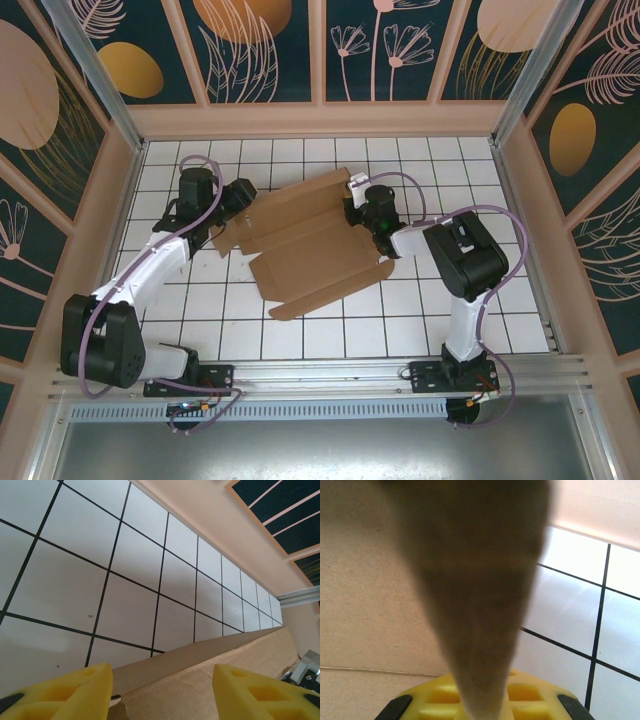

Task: Fold the paper box

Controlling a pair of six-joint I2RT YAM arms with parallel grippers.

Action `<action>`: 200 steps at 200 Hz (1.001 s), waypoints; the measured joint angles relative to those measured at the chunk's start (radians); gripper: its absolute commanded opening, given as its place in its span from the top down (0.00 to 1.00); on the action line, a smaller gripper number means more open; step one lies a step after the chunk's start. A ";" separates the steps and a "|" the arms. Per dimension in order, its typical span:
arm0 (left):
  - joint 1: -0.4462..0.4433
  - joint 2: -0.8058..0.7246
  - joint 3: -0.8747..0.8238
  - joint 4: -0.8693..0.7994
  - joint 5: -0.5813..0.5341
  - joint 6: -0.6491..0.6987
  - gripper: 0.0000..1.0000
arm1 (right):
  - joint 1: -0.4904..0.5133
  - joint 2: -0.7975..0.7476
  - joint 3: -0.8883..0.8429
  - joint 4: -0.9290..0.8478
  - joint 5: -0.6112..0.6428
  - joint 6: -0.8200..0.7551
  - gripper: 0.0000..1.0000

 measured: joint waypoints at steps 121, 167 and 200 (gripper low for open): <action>0.006 -0.092 0.066 -0.223 0.024 0.011 0.41 | 0.070 -0.004 -0.011 -0.007 0.192 0.087 0.93; 0.006 -0.064 0.069 -0.246 0.090 0.014 0.40 | 0.077 -0.011 -0.029 0.006 0.220 0.124 0.92; 0.006 -0.027 0.068 -0.246 0.097 0.014 0.40 | 0.080 -0.011 -0.029 0.006 0.223 0.129 0.92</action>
